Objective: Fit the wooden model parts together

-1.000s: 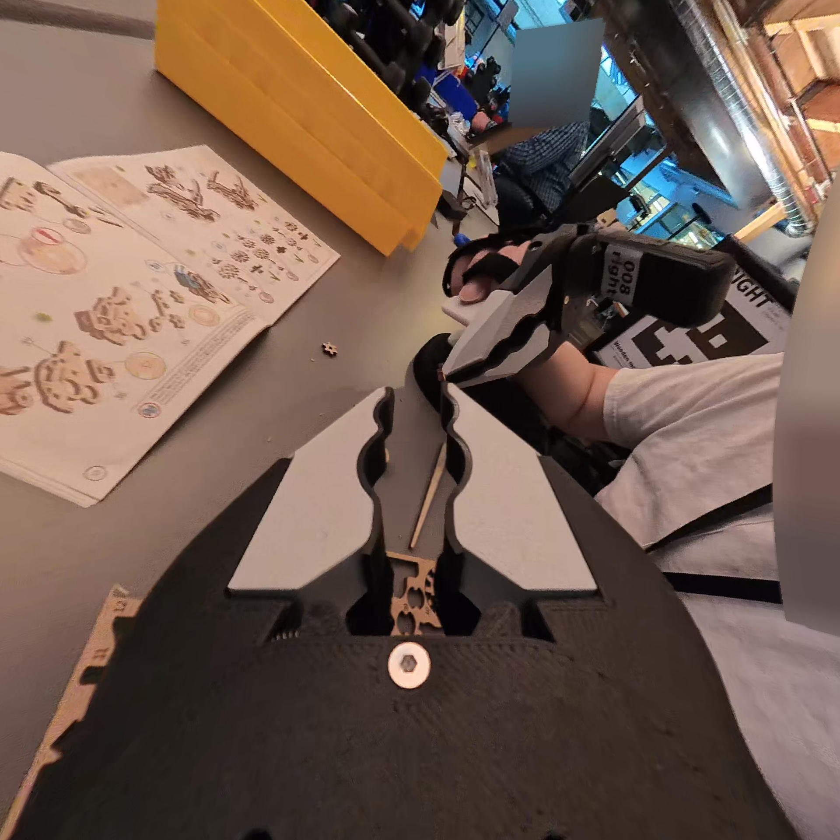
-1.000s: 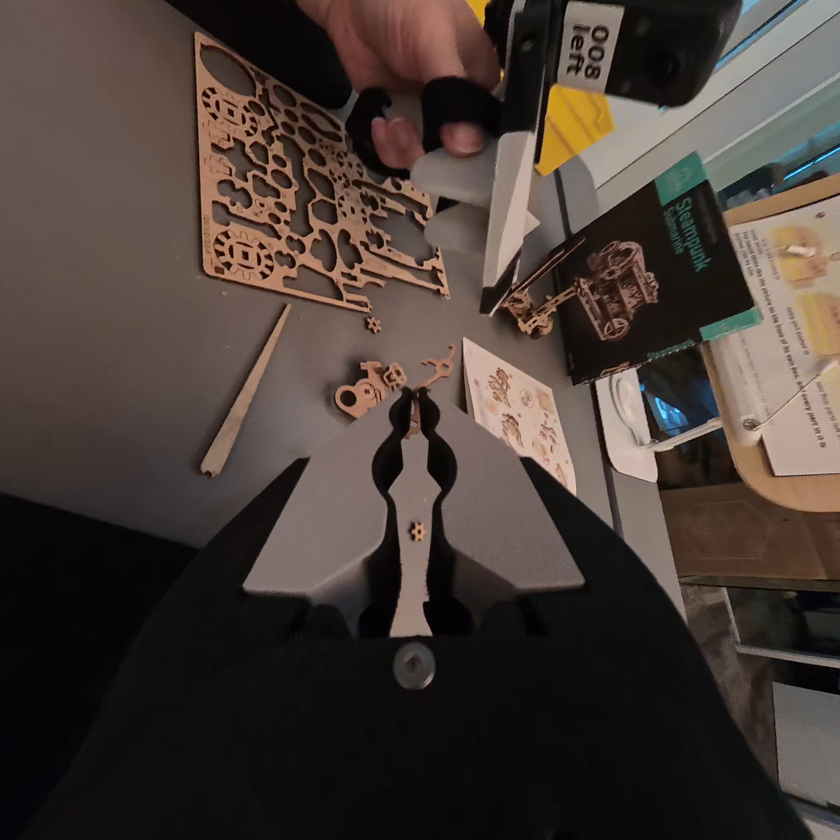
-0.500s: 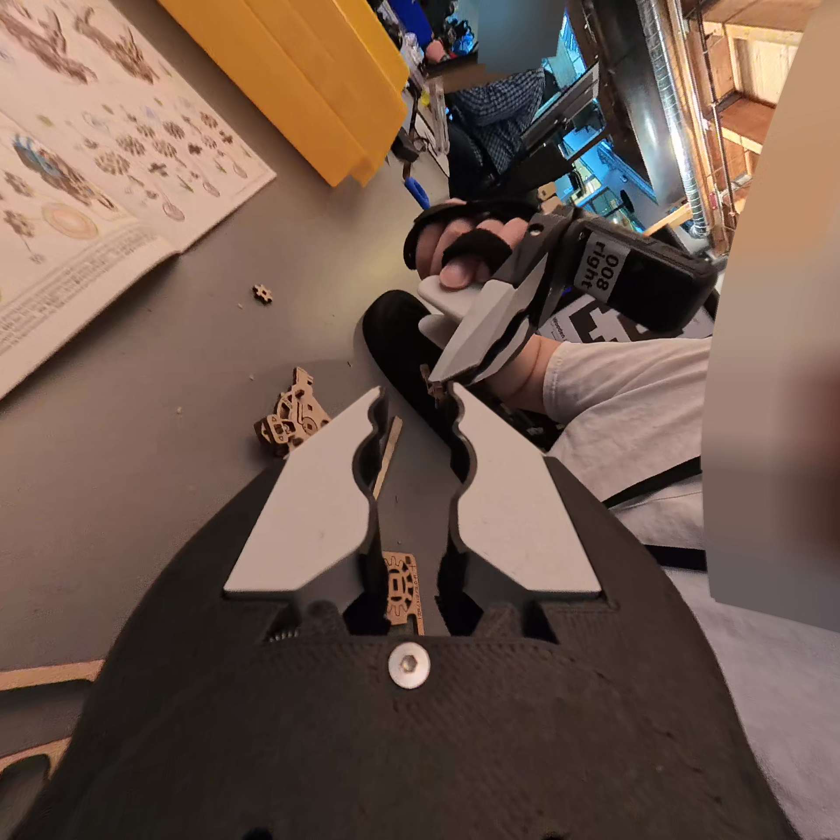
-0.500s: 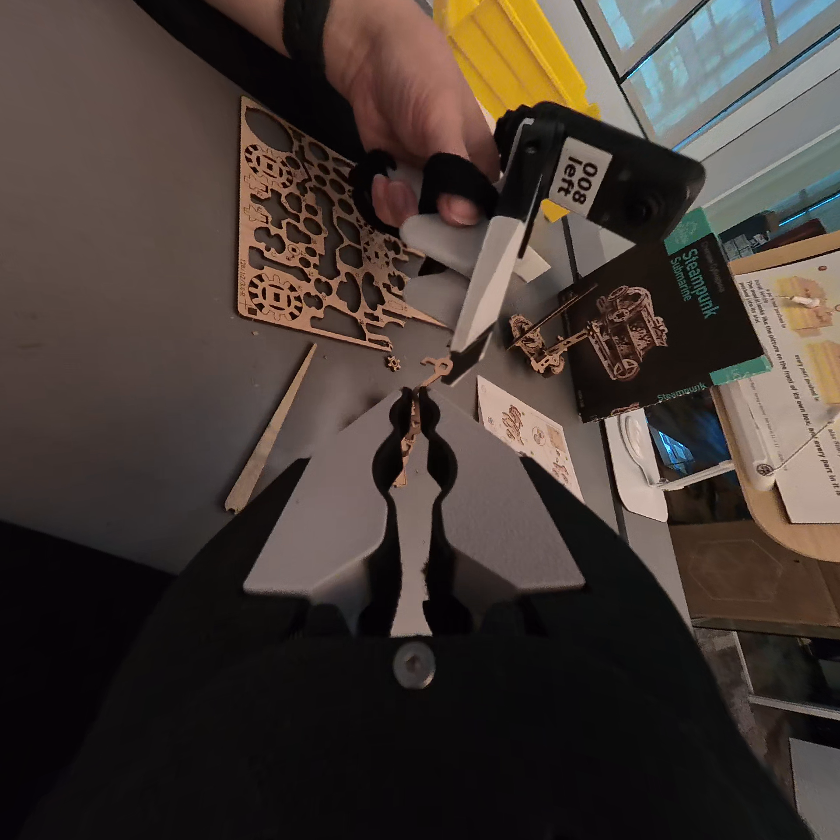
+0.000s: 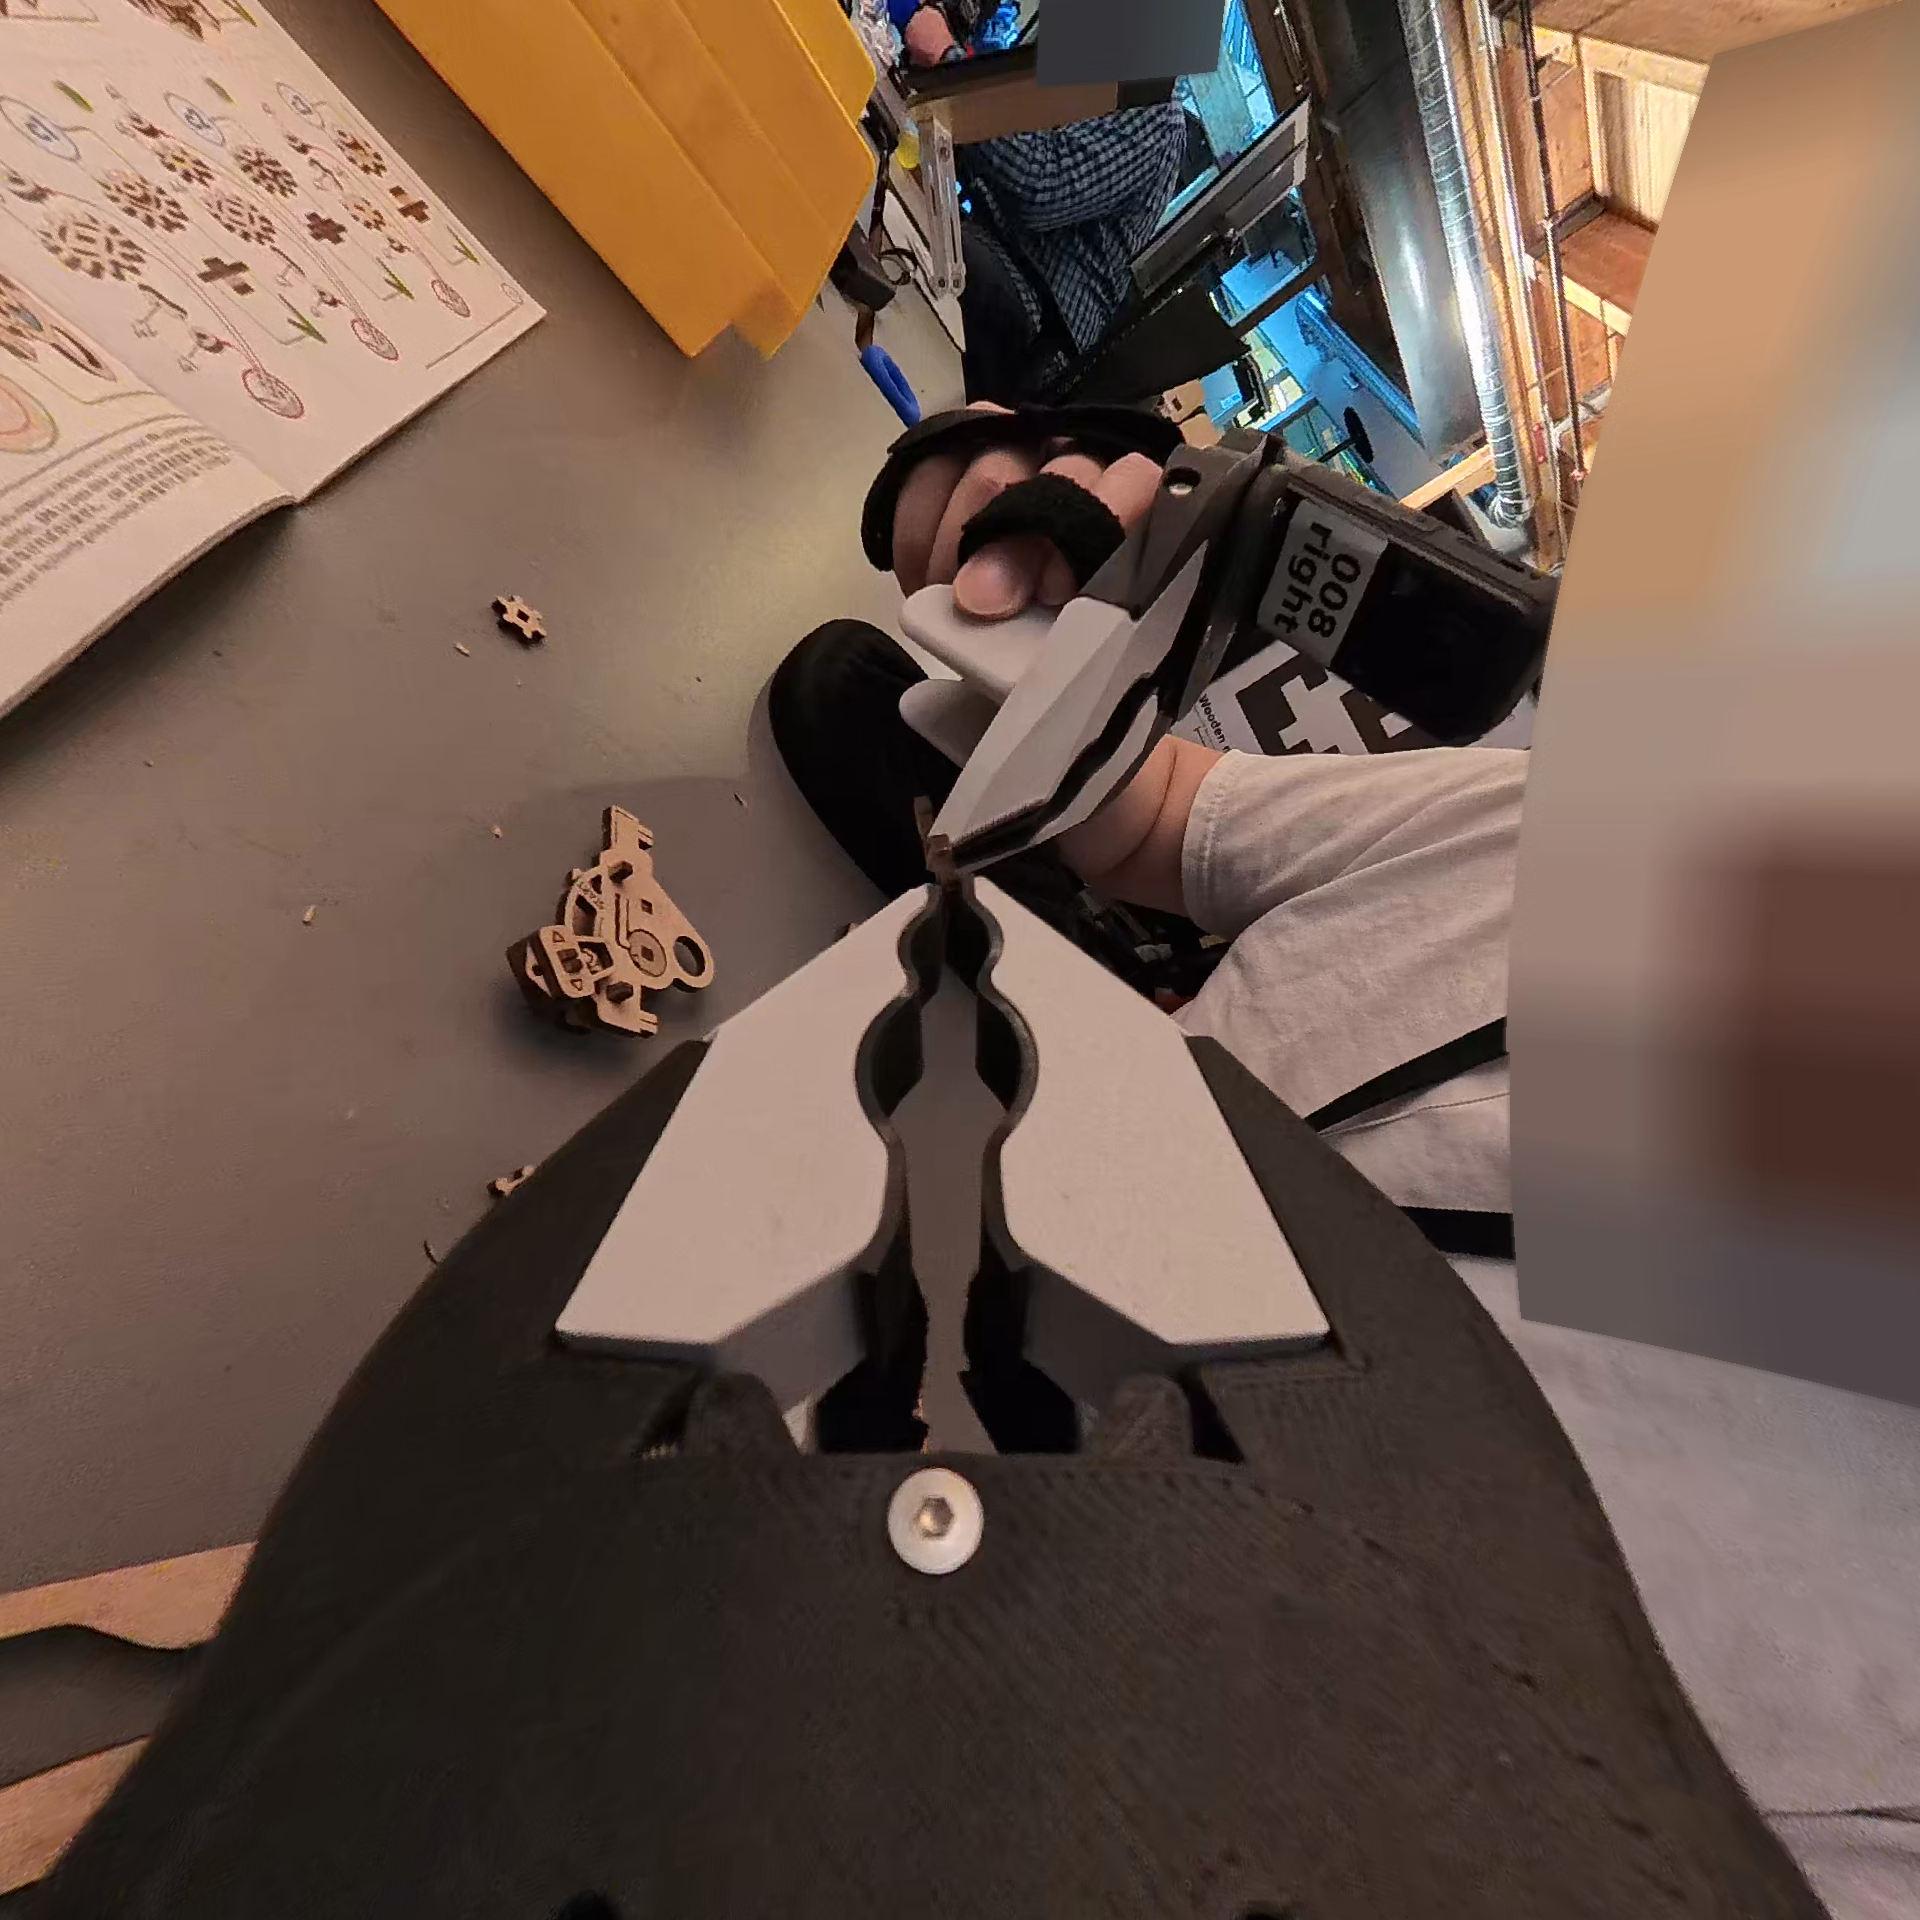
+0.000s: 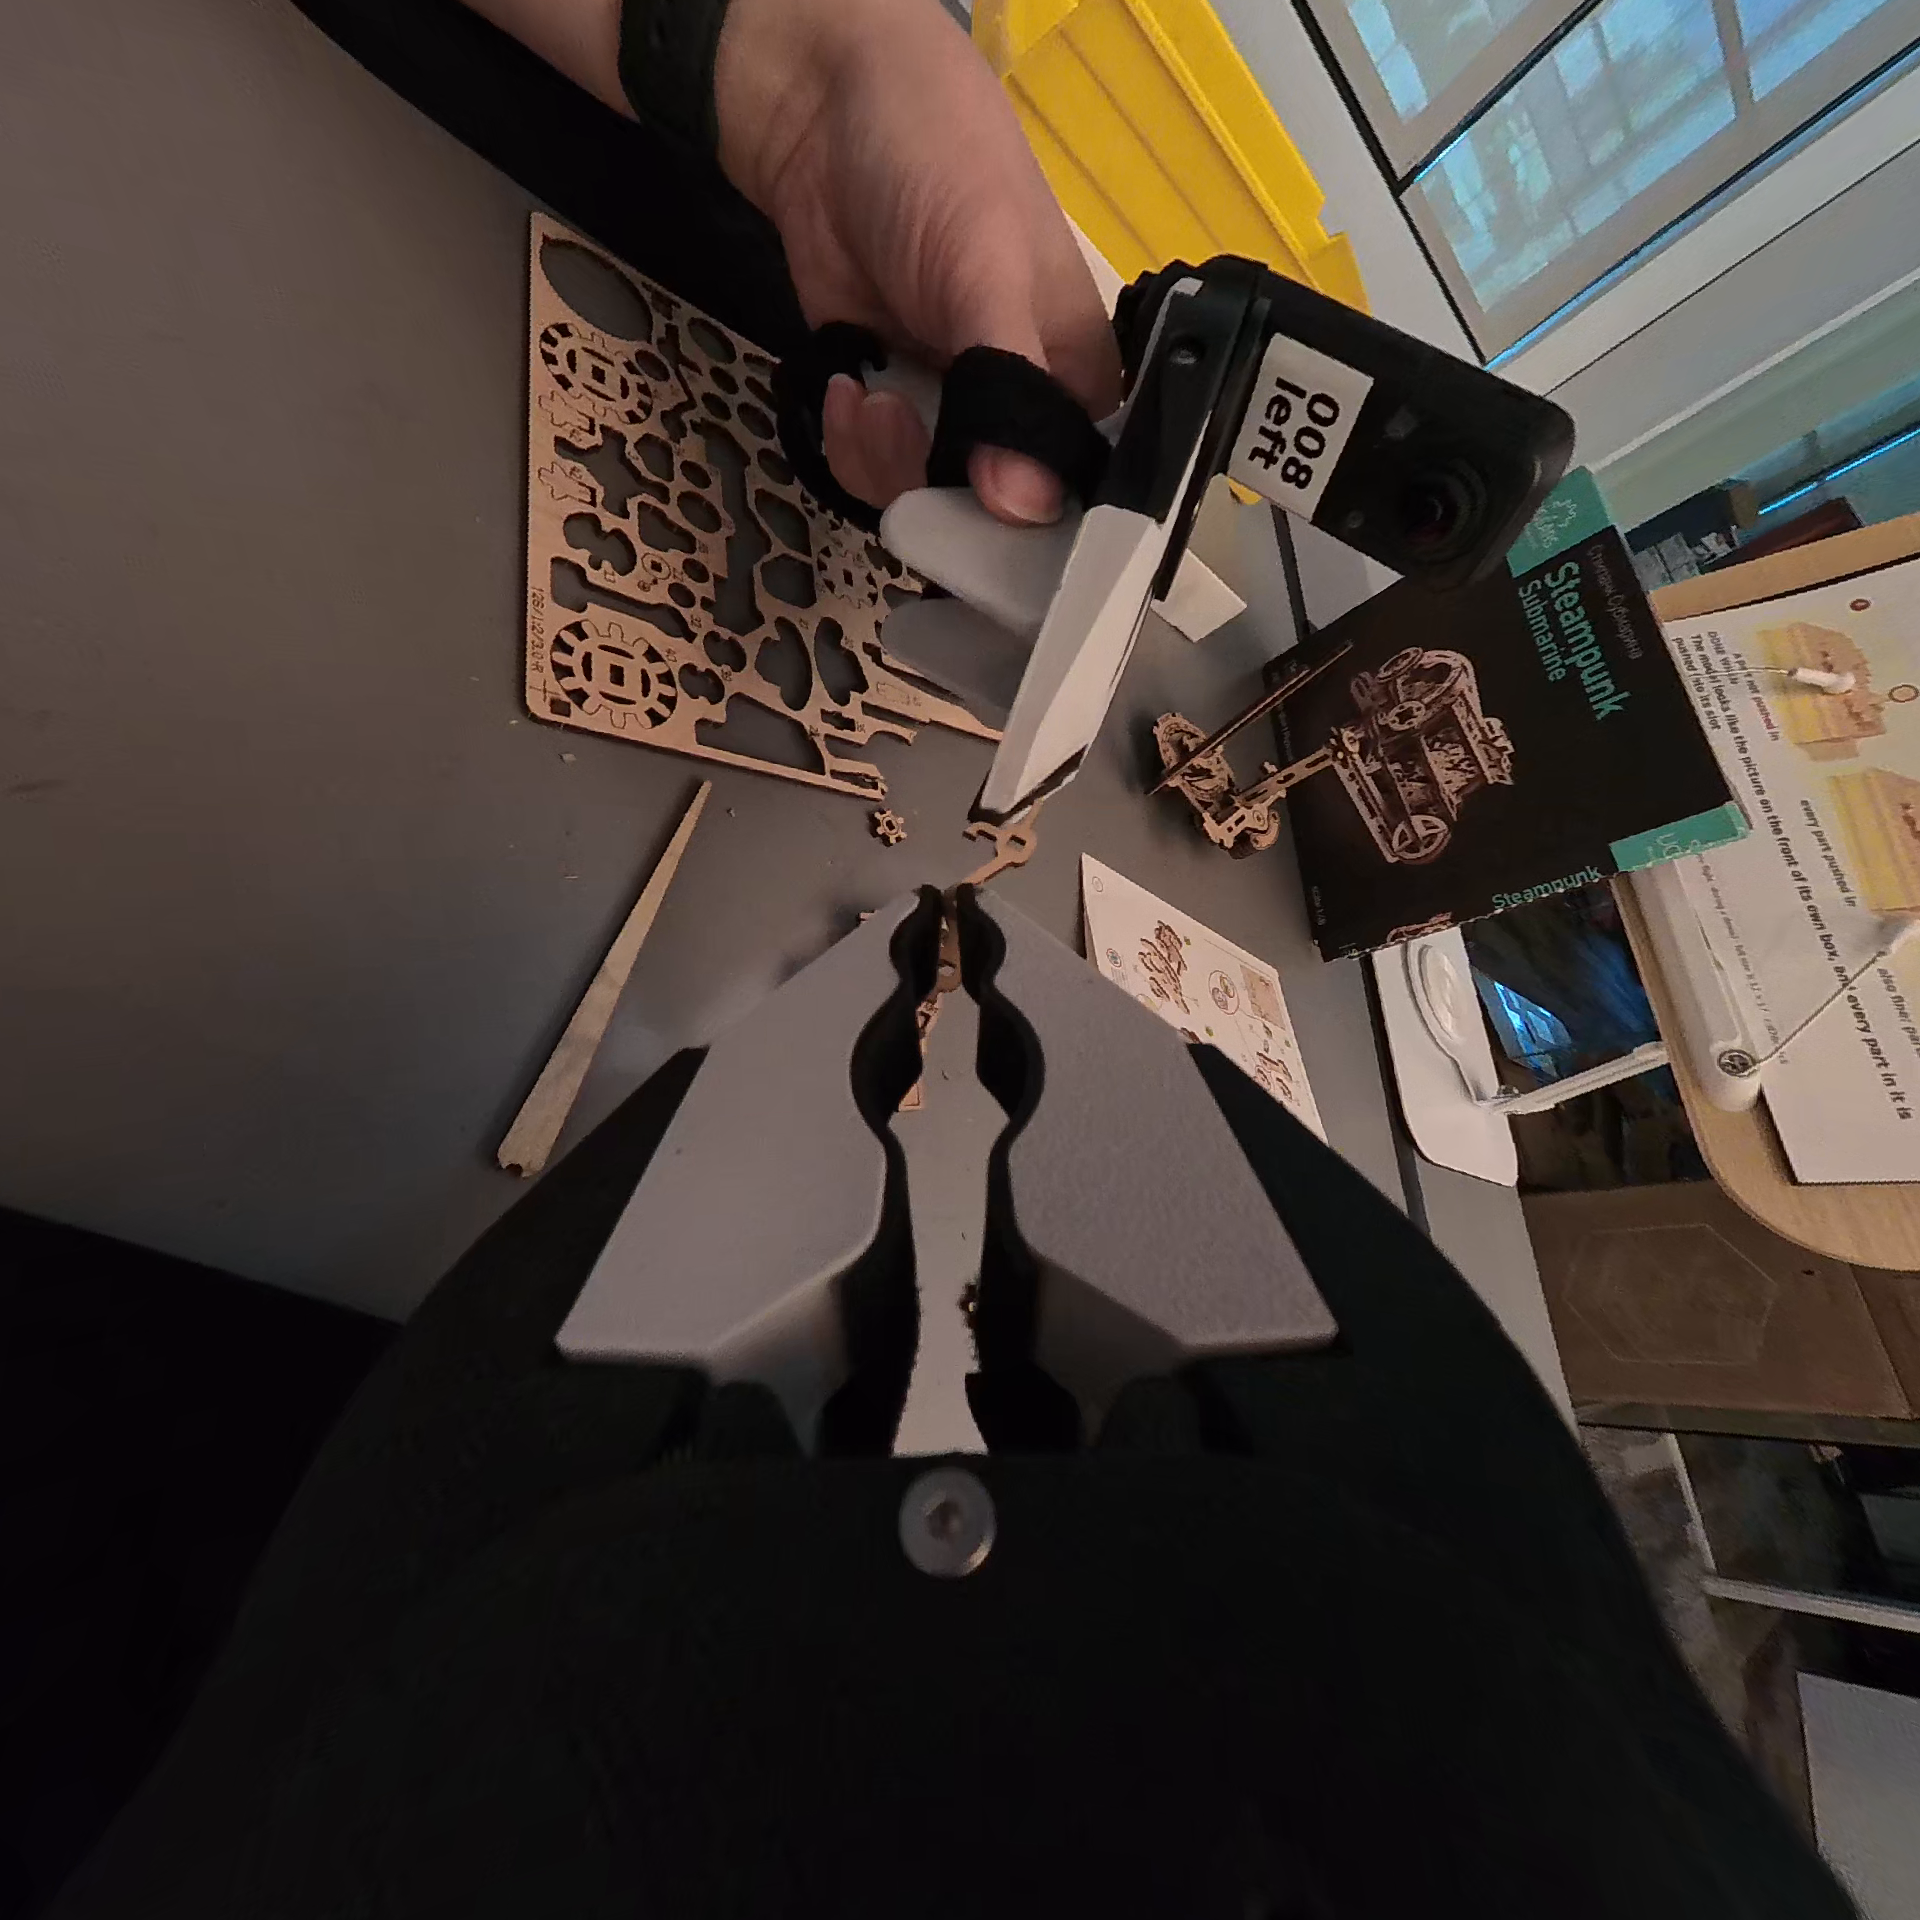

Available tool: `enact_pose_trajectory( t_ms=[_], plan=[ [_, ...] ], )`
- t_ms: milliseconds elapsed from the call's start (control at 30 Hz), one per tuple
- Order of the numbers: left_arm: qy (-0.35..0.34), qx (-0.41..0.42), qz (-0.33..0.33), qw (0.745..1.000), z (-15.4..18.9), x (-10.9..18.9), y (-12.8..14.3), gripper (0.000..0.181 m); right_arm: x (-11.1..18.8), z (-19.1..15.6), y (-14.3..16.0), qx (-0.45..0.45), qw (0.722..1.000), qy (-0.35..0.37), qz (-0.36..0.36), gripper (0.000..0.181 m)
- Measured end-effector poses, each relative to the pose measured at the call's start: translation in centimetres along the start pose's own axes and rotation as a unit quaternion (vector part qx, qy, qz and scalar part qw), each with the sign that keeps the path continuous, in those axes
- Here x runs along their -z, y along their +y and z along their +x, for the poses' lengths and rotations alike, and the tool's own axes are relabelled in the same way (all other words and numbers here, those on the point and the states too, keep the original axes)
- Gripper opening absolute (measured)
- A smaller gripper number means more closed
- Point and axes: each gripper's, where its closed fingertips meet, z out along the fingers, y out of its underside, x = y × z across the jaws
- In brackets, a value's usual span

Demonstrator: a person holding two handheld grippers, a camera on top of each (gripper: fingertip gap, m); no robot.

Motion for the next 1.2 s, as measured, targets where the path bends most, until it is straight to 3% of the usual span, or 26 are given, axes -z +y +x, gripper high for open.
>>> enact_pose_trajectory(
  t_ms=[300,467,600,1200],
  plan=[
    [-0.029,0.001,0.045,0.999,-1.0,1.3,-1.4,0.016,-0.2,0.1,0.7,-0.001,1.000,0.003,-0.018,0.000],
    [-0.017,-0.003,0.029,0.999,-0.6,0.2,-0.9,0.014,-0.2,-0.1,0.5,0.002,1.000,-0.001,-0.016,0.000],
    [-0.019,-0.003,0.004,1.000,-0.7,-0.2,0.0,0.000,-0.2,-0.1,0.7,-0.001,1.000,-0.005,-0.017,0.000],
    [-0.006,0.016,0.030,0.999,-0.7,-0.1,-0.7,0.007,-0.3,0.1,0.6,0.000,1.000,0.005,-0.017,0.000]
  ],
)
